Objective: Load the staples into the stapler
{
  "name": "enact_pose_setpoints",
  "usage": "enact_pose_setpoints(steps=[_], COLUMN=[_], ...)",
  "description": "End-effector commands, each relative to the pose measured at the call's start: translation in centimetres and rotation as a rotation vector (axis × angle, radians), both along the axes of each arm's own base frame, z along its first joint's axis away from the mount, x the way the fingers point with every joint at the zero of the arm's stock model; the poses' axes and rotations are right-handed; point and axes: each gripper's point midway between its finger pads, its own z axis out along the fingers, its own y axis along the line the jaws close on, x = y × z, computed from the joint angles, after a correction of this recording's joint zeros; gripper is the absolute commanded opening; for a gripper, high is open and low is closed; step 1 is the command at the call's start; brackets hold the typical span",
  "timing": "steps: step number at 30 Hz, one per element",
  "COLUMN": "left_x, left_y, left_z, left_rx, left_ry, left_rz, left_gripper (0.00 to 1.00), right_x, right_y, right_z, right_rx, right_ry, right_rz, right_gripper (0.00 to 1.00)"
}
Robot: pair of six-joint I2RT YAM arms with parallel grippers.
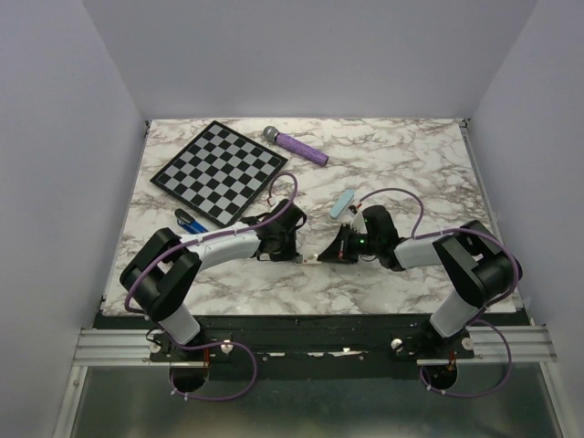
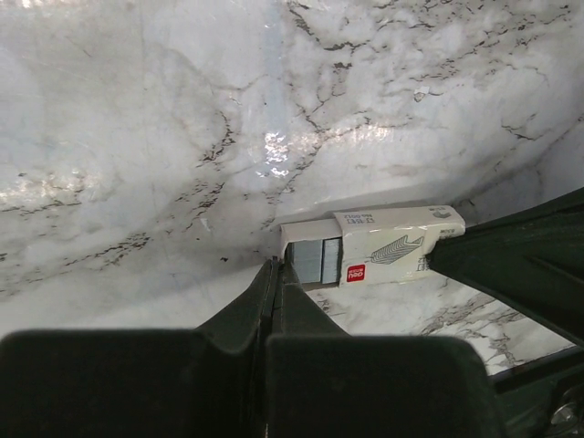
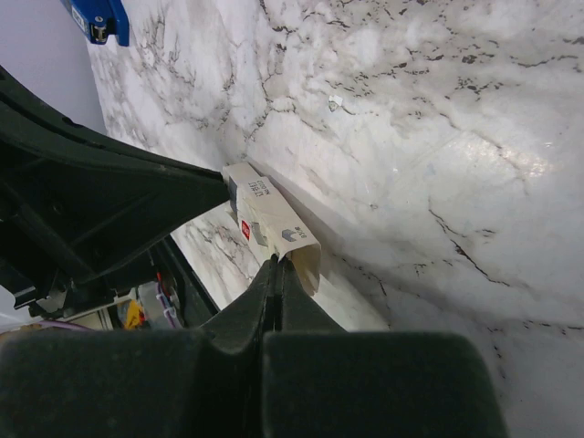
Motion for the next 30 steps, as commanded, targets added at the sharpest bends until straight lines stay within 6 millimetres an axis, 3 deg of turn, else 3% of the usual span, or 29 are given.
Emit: enact_pose_setpoints(steps=[1, 20, 22, 23, 26, 30], left_x=[0.4, 0.4, 0.5, 0.5, 0.5, 0.5], left_y=[1.4, 1.7, 1.1, 0.9, 0.3, -0.2], left_z=[0.7, 1.5, 2.2, 2.4, 2.9, 2.4], left_rx=[0.054, 0.037, -0.005, -0.021, -0.060, -0.069], left_ry=[-0.033, -0.048, -0.063, -0.065, -0.075, -0.056], left_rz=[0.023, 0.018, 0.020, 0.021, 0.020, 0.005], left_gripper=[0.00, 0.00, 0.09, 0.22, 0.41, 0.44], right_x=[-0.3, 0.0, 0.1, 0.1, 0.1, 0.2], right_y=[-0.8, -1.8, -1.7, -1.6, -1.7, -1.6], right_z=[-0.2, -0.5, -0.4, -0.4, -0.4, -0.3], right_rx=[-0.021, -0.070, -0.068, -0.068, -0.068, -0.064], right_ry=[-0.006, -0.017, -0.021, -0.021, -0.024, -0.026], right_rz=[0.002, 0.010, 0.016, 0.018, 0.020, 0.021], right_gripper=[0.01, 0.01, 0.01, 0.01, 0.01, 0.01])
